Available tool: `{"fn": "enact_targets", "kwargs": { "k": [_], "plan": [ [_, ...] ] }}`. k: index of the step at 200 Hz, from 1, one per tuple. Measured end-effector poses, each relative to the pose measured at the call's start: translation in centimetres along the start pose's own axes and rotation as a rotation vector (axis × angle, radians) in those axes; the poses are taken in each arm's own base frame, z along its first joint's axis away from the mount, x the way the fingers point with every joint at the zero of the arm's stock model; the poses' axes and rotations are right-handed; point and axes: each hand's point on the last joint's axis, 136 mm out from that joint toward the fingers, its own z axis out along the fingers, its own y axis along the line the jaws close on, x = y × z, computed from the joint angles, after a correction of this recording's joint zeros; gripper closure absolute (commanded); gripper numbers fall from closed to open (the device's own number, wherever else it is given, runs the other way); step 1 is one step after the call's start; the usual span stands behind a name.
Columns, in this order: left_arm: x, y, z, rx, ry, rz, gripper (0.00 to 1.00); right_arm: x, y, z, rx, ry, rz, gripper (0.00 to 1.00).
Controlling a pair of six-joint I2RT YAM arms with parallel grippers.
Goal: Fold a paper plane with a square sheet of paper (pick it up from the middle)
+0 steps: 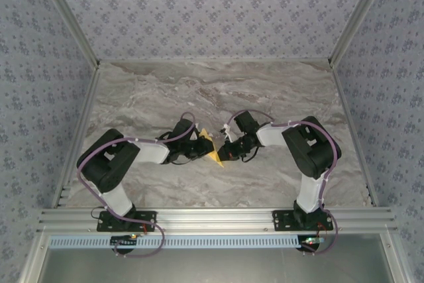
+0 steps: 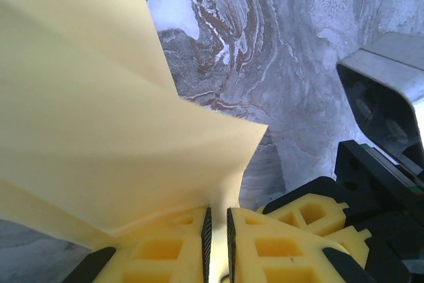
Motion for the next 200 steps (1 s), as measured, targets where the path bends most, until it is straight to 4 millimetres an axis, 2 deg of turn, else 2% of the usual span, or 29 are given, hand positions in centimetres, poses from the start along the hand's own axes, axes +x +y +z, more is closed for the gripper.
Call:
{"fn": "enact_targets", "kwargs": {
  "k": [72, 200],
  "plan": [
    [-0.1, 0.8, 0.0, -0.037, -0.010, -0.009, 0.82, 0.0, 0.1, 0.0, -0.006, 0.002, 0.001, 0.88],
    [-0.2, 1.3, 0.0, -0.070, -0.019, -0.016, 0.83, 0.0, 0.0, 0.0, 0.003, 0.005, 0.006, 0.91]
  ]
}}
